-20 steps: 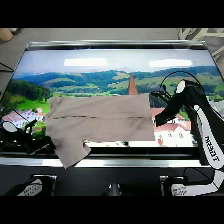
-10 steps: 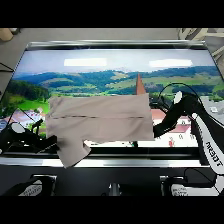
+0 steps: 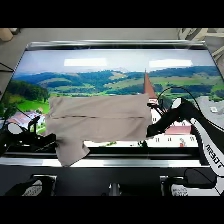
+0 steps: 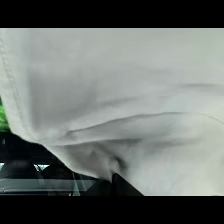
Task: Fold the shirts.
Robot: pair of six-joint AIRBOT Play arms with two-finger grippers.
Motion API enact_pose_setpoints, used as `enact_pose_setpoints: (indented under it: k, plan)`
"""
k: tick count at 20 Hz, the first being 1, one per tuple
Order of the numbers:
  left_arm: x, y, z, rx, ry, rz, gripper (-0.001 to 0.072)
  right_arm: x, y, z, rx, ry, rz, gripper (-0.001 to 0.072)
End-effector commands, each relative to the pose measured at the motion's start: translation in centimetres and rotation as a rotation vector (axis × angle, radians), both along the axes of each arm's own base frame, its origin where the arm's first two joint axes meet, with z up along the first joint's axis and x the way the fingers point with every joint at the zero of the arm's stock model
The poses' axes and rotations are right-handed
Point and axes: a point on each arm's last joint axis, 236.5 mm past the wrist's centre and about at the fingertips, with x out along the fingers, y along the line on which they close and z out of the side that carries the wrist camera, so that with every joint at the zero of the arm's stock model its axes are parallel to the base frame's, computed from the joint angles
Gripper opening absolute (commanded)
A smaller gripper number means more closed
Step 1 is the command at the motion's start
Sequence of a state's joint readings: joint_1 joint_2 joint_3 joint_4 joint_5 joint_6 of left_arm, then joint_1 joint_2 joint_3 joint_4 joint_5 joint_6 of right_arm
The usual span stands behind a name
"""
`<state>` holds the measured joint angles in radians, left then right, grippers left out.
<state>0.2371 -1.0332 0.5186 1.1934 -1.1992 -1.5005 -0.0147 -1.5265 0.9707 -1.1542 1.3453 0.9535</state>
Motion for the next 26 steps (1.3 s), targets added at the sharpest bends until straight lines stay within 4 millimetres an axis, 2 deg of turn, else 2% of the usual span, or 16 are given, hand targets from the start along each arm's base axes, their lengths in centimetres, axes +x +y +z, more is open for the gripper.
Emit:
enact_pose_setpoints:
  k: [1, 2, 4, 6, 10, 12, 13, 17, 20, 22, 24, 25, 26]
  plan:
    - [0.4, 0.1, 0.1, 0.007, -0.022, 0.005, 0.0025, -0.2, 0.5, 0.0, 0.014, 0.015, -0.023, 0.0210]
    - [0.5, 0.2, 0.2, 0.008, -0.025, 0.005, 0.0025, -0.2, 0.4, 0.0, 0.013, 0.015, -0.022, 0.0021]
    - [1.6, 0.4, 1.0, 0.016, -0.070, -0.024, 0.0025, 0.3, 0.3, 0.2, 0.016, -0.019, 0.000, 0.0022]
    - [4.5, 1.1, 3.8, 0.043, -0.177, -0.040, 0.0024, 1.9, 0.3, 1.6, 0.020, -0.086, 0.019, 0.0022]
    - [10.2, 2.4, 10.9, 0.086, -0.364, -0.053, 0.0022, 8.8, 0.1, 6.7, 0.011, -0.314, 0.012, 0.0018]
    - [12.6, 2.9, 12.5, 0.098, -0.405, -0.051, 0.0022, 12.6, -0.1, 8.5, -0.001, -0.425, -0.009, 0.0018]
    - [14.0, 3.3, 12.8, 0.102, -0.417, -0.048, 0.0023, 14.2, -0.3, 8.7, -0.009, -0.461, -0.017, 0.0018]
    - [20.0, 3.9, 12.2, 0.074, -0.424, -0.057, 0.0023, 19.1, -0.3, 6.8, -0.010, -0.513, -0.059, 0.0019]
    - [23.6, 3.9, 9.8, 0.050, -0.378, -0.075, 0.0024, 21.4, -0.3, 4.9, -0.012, -0.534, -0.090, 0.0021]
    - [24.5, 3.9, 7.6, 0.036, -0.331, -0.077, 0.0025, 22.0, 0.1, 3.8, 0.007, -0.529, -0.118, 0.0022]
    - [24.3, 3.8, 5.4, 0.023, -0.279, -0.077, 0.0026, 21.8, 0.8, 2.8, 0.040, -0.494, -0.137, 0.0044]
    - [24.1, 3.8, 4.6, 0.016, -0.256, -0.079, 0.0029, 21.5, 1.1, 2.4, 0.054, -0.475, -0.140, 0.0110]
    - [24.0, 3.8, 4.1, 0.012, -0.240, -0.071, 0.0087, 21.5, 1.3, 2.4, 0.064, -0.470, -0.147, 0.0282]
